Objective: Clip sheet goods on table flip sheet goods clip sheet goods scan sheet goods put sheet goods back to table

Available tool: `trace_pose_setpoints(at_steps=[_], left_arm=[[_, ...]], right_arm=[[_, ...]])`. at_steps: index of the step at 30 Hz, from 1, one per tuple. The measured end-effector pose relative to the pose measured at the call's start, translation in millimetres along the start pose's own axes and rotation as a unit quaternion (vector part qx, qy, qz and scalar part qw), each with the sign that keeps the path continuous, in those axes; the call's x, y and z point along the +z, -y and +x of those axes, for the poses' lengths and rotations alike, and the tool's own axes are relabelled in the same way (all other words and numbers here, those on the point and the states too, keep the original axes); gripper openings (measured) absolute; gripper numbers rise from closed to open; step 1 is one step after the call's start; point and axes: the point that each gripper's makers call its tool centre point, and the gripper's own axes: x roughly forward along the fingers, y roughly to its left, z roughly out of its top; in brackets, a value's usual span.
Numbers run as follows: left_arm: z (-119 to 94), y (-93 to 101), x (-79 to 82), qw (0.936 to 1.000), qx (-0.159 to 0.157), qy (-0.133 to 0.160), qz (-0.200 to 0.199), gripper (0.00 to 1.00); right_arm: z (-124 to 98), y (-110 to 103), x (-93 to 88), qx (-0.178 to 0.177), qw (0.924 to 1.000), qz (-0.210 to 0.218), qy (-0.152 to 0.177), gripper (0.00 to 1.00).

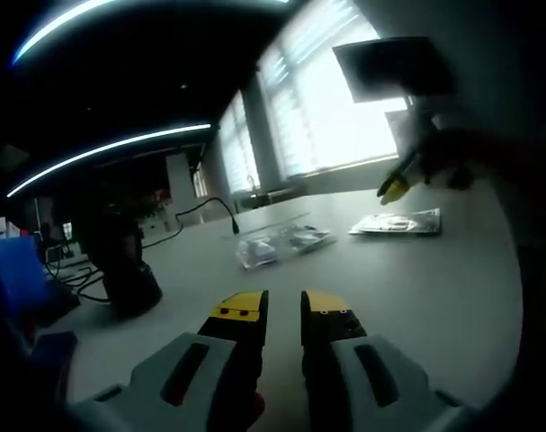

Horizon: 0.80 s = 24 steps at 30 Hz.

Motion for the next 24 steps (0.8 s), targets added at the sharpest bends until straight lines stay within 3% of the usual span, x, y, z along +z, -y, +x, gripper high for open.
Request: trace_pose_setpoints(at_steps=[20,24], left_arm=[[2.6,-1.8,-1.1,1.0000,-0.003,0.002,-0.002,0.07],[2.3,-1.2,-0.7,1.0000,-0.004,0.003,-0.003,0.07]], right_arm=[[21.6,2.1,-5.0,0.042,0.9971,-0.021,-0.060,0.23],[25.1,0.0,-10.9,0.056,0.9937,-0.036,-0.090,0.23]])
